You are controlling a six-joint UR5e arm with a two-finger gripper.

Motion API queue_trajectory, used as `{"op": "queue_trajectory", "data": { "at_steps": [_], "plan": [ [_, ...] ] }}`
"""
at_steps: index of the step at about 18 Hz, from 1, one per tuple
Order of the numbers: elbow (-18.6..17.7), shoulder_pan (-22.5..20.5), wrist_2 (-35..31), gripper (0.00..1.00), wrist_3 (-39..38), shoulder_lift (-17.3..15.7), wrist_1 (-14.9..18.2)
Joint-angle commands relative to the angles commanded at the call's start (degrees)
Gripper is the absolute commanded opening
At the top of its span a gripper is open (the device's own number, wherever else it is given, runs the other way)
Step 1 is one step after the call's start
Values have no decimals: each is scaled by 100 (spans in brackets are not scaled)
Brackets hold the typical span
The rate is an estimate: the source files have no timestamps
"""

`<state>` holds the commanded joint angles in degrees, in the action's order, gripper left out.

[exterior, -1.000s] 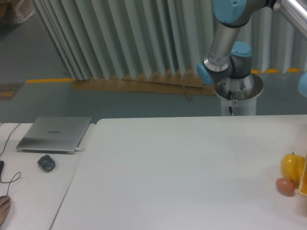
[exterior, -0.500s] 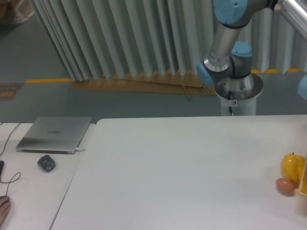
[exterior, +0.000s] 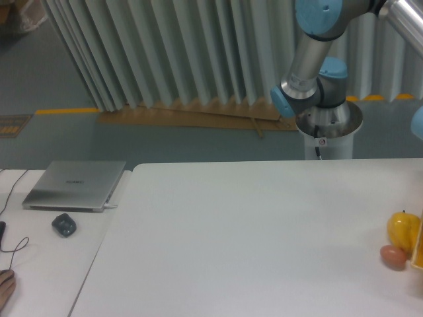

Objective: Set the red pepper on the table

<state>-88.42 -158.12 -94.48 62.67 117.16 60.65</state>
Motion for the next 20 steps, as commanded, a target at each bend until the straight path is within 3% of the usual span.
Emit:
{"op": "queue_trajectory", "data": {
  "at_steps": [6, 9, 14, 20],
  "plan": [
    [0, -9, 0, 87, 246, 35, -9],
    [0, -17, 0, 73, 272, 35, 0],
    [9, -17, 0, 67, 352, 44, -9],
    [52, -44, 17, 67, 387, 44, -9]
  ]
}}
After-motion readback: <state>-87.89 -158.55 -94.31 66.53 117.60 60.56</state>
